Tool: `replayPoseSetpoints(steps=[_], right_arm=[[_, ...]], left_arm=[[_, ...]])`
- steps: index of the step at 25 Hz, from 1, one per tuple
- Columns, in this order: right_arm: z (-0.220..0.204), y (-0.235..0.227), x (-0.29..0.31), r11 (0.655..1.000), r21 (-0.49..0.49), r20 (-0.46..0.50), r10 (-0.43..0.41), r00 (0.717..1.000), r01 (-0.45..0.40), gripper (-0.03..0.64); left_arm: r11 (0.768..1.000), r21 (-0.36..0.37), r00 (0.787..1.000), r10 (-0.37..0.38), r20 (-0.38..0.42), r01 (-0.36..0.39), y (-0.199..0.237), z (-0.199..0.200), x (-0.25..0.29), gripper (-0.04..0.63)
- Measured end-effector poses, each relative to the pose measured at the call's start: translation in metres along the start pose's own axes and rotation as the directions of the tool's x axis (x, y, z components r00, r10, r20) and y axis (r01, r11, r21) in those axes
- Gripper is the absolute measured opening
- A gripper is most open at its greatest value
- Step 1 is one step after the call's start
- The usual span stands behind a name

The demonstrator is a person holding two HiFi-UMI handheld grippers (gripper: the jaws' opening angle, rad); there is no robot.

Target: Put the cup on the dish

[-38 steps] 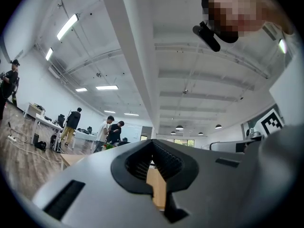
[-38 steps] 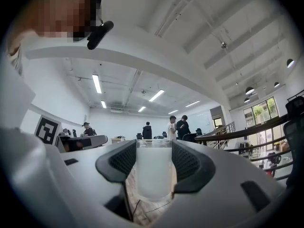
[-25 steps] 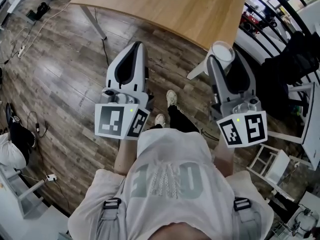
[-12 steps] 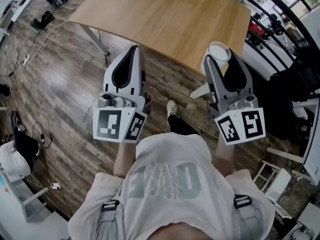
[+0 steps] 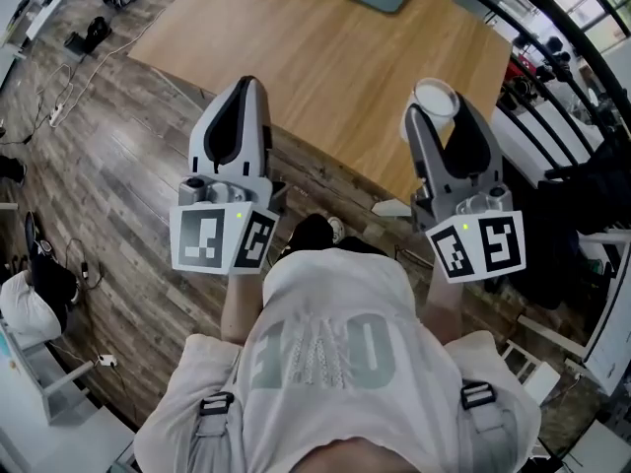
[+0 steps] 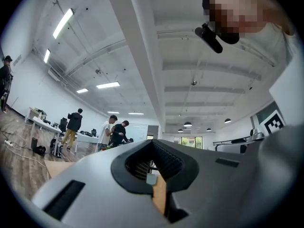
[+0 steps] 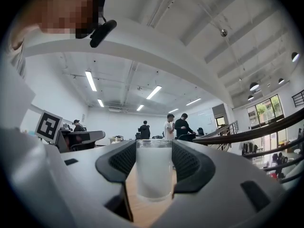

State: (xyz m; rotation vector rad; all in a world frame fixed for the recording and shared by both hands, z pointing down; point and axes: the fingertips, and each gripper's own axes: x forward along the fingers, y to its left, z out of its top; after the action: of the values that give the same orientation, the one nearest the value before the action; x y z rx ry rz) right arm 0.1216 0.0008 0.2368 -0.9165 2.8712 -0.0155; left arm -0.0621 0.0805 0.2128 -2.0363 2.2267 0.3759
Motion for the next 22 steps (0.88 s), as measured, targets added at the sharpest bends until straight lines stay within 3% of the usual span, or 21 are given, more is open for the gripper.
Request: replayPoseSetpoints(steps=[8,15,22], right_arm=[[-0.028,-0.019,0.057,1.0,0.005,-0.059,0.008,0.998,-0.008,0.241],[-0.047,-0.034,0.135,0.999,-0.007,-0.082,-0.045,0.996,0.044,0.241],[-0.036,-0.036,0.219,0.995,-0.052,-0.093,-0.093,0.991,0.088,0.241]], left_arm=[[0.998,-0.049,0.999,0.036,-0.019,-0.037,0.038,-0.033,0.039,0.008],[0.998,-0.048,0.999,-0.034,-0.027,0.033,0.088,-0.047,0.116,0.008],[0.993,-0.057,0.993,-0.106,-0.05,0.103,0.139,-0.044,0.19,0.008]])
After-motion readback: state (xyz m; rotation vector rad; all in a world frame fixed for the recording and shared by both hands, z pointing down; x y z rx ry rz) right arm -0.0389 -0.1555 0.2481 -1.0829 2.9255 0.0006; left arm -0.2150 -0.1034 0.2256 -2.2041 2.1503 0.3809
